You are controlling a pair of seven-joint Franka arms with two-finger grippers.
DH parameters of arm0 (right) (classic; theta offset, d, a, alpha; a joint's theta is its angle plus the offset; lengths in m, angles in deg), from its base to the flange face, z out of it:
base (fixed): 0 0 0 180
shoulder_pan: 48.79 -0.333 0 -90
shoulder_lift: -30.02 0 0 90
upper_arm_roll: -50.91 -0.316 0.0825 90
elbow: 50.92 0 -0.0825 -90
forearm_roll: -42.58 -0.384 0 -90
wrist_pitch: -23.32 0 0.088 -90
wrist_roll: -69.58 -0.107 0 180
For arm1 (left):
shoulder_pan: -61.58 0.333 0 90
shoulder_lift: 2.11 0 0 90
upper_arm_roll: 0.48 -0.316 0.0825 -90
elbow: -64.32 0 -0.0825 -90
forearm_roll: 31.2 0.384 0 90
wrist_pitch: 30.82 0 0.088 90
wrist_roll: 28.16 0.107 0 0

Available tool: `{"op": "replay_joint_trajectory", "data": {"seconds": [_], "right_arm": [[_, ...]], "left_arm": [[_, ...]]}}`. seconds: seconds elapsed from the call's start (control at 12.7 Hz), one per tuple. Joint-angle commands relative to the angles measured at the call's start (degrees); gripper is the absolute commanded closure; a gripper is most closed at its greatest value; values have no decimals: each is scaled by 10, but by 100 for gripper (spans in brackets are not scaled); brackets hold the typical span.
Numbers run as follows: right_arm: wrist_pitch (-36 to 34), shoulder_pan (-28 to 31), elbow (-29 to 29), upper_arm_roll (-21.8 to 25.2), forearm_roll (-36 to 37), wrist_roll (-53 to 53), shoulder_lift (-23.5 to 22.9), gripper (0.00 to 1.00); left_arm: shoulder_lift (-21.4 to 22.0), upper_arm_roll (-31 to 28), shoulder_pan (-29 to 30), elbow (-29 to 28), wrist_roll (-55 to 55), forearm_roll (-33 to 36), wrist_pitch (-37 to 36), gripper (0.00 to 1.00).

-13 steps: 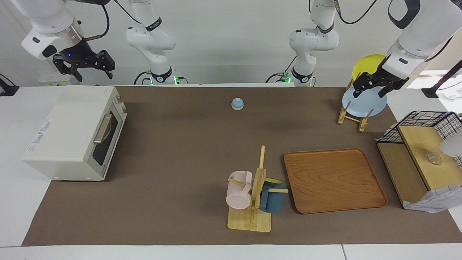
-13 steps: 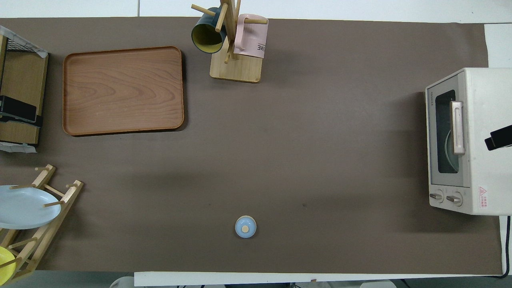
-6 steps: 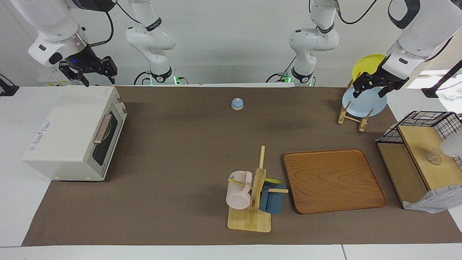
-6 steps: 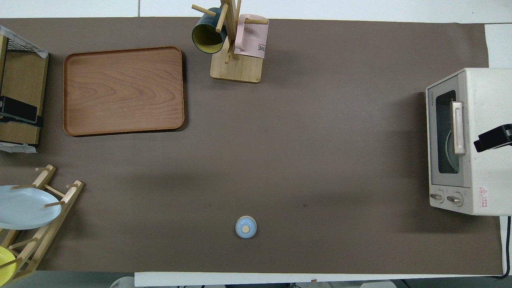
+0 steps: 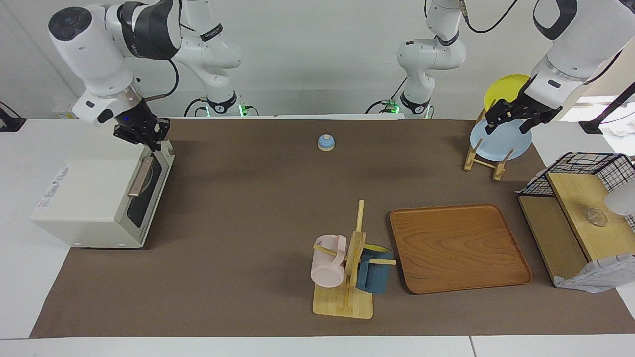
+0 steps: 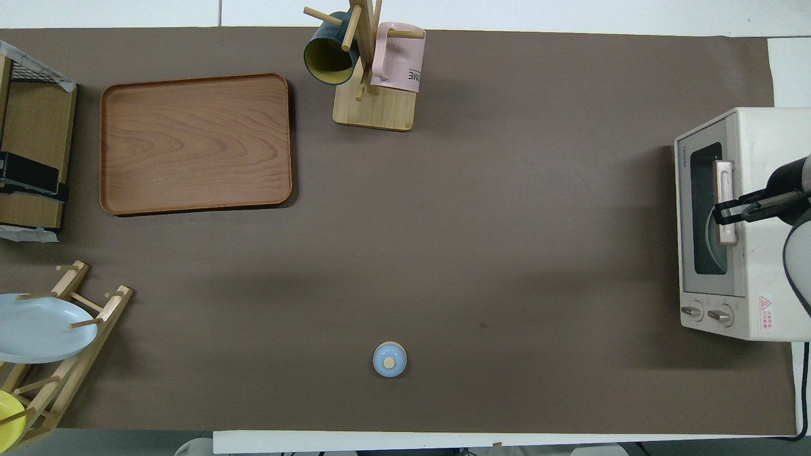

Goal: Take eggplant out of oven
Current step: 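Hook the right gripper on the oven door handle and pull it open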

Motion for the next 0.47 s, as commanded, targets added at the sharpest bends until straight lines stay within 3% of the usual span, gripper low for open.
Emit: {"op": "replay_joint_trajectory", "data": {"seconds": [0.0,0.39], "right_arm": [[7,11,7,-3,46,17,-8,100],[50,27,30,-3,86,41,-30,100]], "left_arm": [[9,-3,-2,-9,0,2,-6,0],[9,-3,-2,-9,0,2,-6,0]]}}
